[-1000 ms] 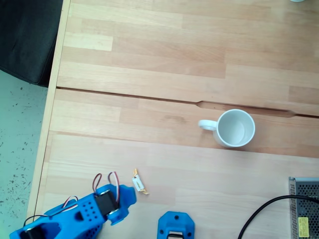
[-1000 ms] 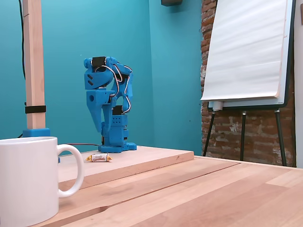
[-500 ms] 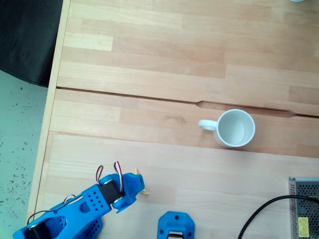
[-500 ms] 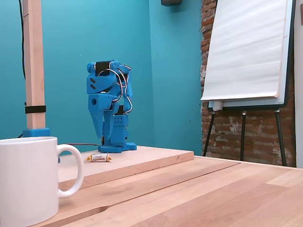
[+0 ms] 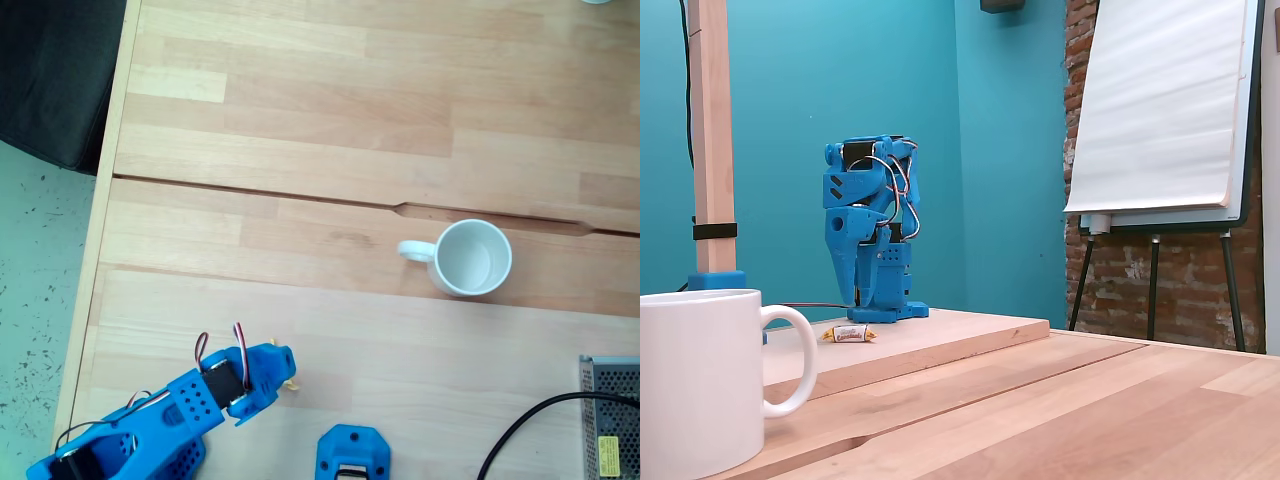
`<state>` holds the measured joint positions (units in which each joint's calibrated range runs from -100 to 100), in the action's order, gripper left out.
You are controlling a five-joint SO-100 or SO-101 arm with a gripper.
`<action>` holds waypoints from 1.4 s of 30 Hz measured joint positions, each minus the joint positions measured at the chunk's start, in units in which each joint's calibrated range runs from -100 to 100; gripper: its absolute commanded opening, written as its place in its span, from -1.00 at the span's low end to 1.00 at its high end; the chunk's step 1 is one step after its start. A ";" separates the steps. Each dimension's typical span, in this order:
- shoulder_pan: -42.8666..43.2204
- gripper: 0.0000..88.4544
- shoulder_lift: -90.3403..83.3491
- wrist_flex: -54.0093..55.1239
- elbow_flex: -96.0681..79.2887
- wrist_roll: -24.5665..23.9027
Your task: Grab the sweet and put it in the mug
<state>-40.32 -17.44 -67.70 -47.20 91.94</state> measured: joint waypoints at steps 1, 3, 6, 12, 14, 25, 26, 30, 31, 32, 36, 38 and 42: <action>0.00 -0.66 0.09 0.00 0.00 0.10; 0.00 -0.66 0.18 0.00 -0.99 0.24; 0.00 -0.66 0.18 0.00 -2.96 0.29; 0.00 -0.66 0.18 0.00 -5.02 0.29; 0.00 -0.66 0.18 0.00 -5.02 0.29; 0.00 -0.66 0.18 0.00 -3.68 0.00; 0.00 -0.66 0.18 0.00 -3.68 0.00; -0.07 -0.66 2.09 0.00 -2.96 0.05; -0.74 -0.66 3.36 0.00 -2.42 0.24; -1.62 -0.66 4.63 0.00 -2.06 0.29; -3.77 -0.66 5.99 0.00 -0.99 0.29; -3.84 -0.66 5.99 0.00 -0.90 0.29; -3.99 -0.66 7.18 0.00 -0.81 0.29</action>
<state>-44.31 -10.26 -67.70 -48.01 92.23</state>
